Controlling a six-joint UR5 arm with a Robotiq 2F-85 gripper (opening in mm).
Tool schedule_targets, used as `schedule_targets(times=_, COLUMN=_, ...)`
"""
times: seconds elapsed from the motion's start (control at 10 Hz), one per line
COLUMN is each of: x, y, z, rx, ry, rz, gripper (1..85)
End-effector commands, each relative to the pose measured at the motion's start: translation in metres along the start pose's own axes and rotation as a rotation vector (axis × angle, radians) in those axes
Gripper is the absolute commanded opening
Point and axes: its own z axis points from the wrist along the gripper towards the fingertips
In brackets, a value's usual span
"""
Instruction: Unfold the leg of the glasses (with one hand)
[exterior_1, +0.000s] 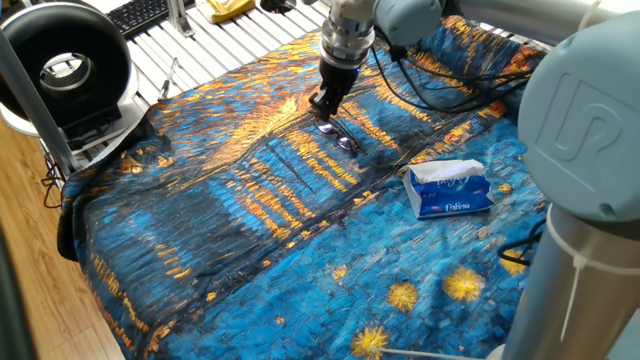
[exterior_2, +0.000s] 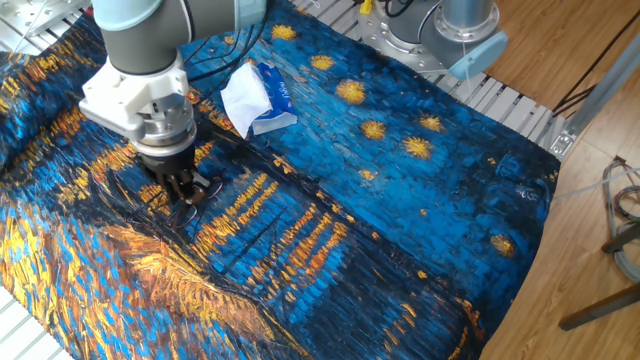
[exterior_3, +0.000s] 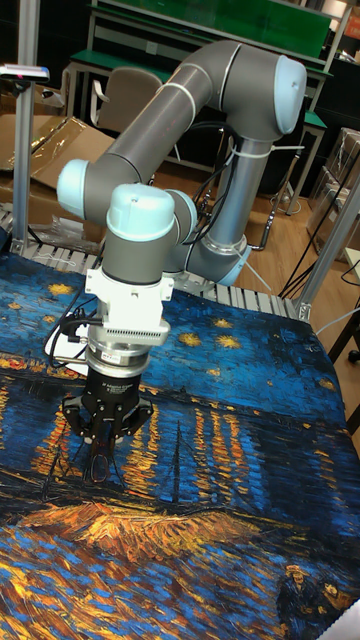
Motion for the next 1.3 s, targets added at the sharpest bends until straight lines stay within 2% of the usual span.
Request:
schedule_targets(times=0.0, x=-0.004, y=0.000, z=0.004, rx=-0.007, ry=-0.010, rz=0.002, gripper=28.7)
schedule_targets(times=0.2, x=-0.004, y=-0.001, z=0.004, rx=-0.006, ry=-0.010, rz=0.009, gripper=26.7)
schedule_targets(times=0.3, x=-0.002, y=0.000, z=0.004, rx=-0.008, ry=-0.001, rz=0.029, gripper=19.3)
schedule_targets(times=0.5, x=0.000, y=-0.002, z=0.002, rx=0.006, ry=0.006, rz=0.050, gripper=10.7)
schedule_targets(times=0.8, x=0.001, y=-0.003, z=0.000, rx=0.021, ry=0.012, rz=0.072, gripper=3.3)
schedule_targets(times=1.0, x=0.001, y=-0.001, z=-0.008, rx=0.030, ry=0.016, rz=0.092, gripper=1.0)
schedule_targets(times=1.2, x=0.001, y=0.004, z=-0.024, rx=0.029, ry=0.021, rz=0.106, gripper=1.0)
